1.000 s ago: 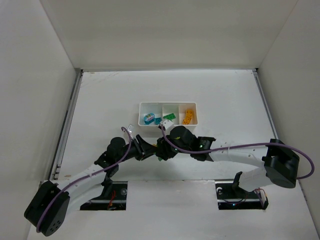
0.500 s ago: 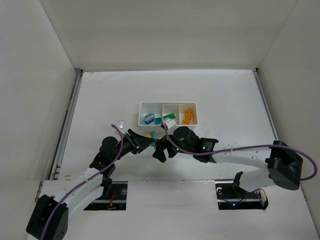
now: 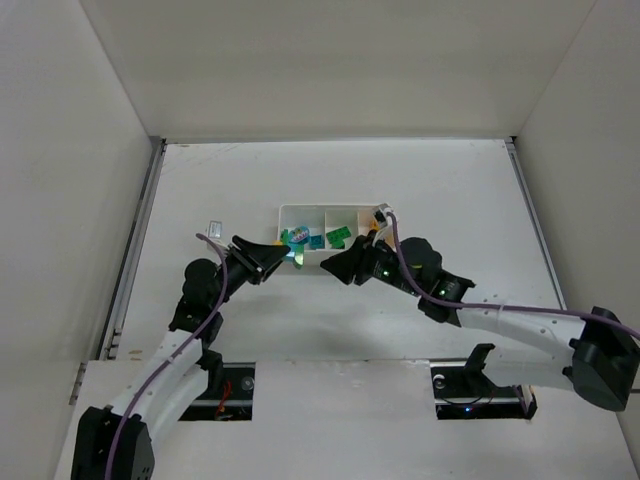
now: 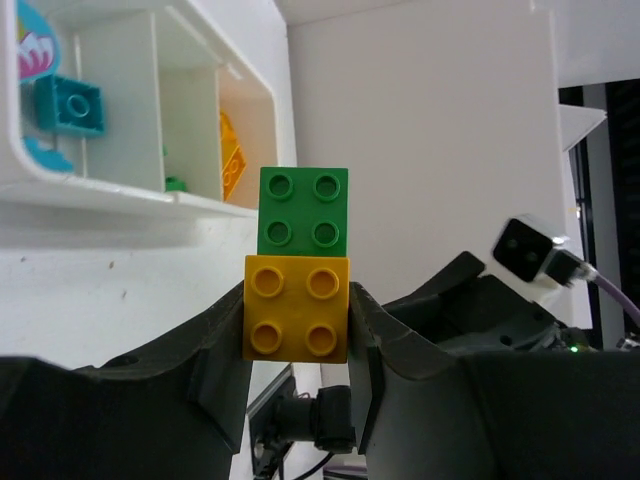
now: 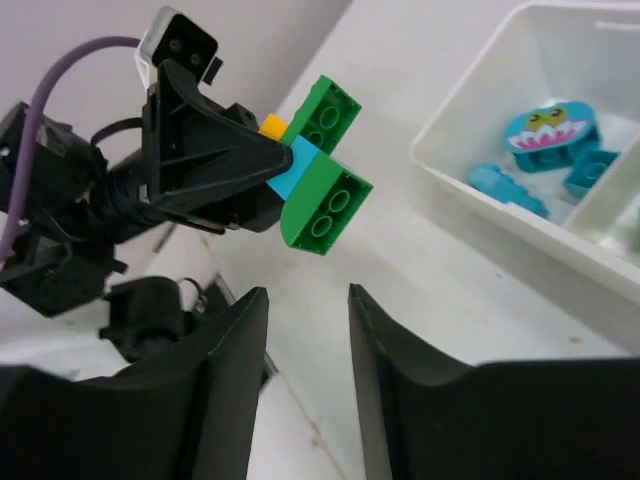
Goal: Sort the legos into containers by color
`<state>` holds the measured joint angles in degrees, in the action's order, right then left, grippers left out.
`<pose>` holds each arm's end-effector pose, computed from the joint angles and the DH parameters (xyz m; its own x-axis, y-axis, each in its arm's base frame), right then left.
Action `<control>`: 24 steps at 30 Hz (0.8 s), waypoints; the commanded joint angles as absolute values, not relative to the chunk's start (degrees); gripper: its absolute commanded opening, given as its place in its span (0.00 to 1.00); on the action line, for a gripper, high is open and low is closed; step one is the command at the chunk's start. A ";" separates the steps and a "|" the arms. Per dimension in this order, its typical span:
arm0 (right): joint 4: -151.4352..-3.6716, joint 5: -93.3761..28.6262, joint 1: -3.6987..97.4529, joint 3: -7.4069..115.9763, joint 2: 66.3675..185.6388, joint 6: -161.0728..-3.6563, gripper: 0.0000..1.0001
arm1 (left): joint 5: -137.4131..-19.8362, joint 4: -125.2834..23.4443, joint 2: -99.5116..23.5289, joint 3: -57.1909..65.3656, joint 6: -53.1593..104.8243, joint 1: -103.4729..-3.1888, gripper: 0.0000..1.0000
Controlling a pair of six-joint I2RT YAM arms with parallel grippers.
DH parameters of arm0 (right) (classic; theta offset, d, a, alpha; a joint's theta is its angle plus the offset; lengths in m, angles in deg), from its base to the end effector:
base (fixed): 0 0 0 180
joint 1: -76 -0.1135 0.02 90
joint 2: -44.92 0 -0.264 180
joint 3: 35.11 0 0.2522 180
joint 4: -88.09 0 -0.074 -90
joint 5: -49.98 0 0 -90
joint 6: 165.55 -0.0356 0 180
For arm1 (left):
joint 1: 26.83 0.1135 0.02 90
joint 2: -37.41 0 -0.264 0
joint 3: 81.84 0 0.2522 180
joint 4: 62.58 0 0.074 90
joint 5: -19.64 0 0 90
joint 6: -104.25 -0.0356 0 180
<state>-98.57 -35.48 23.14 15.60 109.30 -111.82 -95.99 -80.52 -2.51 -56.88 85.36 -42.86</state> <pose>0.1545 0.2086 0.2786 -0.5576 0.2406 -0.7945 -0.6353 0.4923 0.5950 0.1564 -0.0610 0.2233 -0.6122 -0.7117 -0.3446 0.2623 0.2283 -0.9376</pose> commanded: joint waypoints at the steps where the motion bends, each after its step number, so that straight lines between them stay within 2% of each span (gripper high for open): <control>1: -112.49 -33.25 23.58 16.35 113.46 -121.06 0.35 | -98.05 -85.64 -3.45 -52.79 86.58 -42.34 0.15; 3: -116.80 -32.90 23.93 16.79 116.63 -124.49 0.34 | -98.14 -86.25 -4.33 -52.35 87.20 -42.34 0.15; 4: -119.08 -32.03 24.02 16.97 118.21 -125.72 0.38 | -98.14 -86.87 -5.20 -52.26 87.81 -42.52 0.15; 5: -121.28 -30.97 24.02 16.97 119.53 -126.69 0.45 | -97.88 -87.31 -5.73 -52.35 88.25 -42.78 0.15; 7: -126.63 -29.56 24.19 15.84 121.64 -128.62 0.68 | -97.61 -88.80 -7.05 -52.79 89.39 -42.96 0.15; 8: -129.01 -29.12 24.19 15.31 122.52 -129.33 0.75 | -97.61 -89.76 -7.84 -53.14 90.10 -42.96 0.15; 10: -131.93 -28.33 24.19 14.51 124.02 -130.48 0.82 | -97.52 -91.26 -8.90 -53.49 91.06 -43.05 0.15; 16: -135.10 -27.62 24.19 13.46 126.57 -131.18 0.82 | -97.17 -94.08 -9.26 -54.72 93.44 -43.13 0.15; 24: -140.72 -26.83 26.21 13.19 130.61 -134.70 0.76 | -96.82 -92.59 -6.53 -55.25 93.88 -43.92 0.15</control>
<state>-132.65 -28.27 25.63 13.30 129.78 -132.69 -96.67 -88.48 -8.04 -54.93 93.21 -43.34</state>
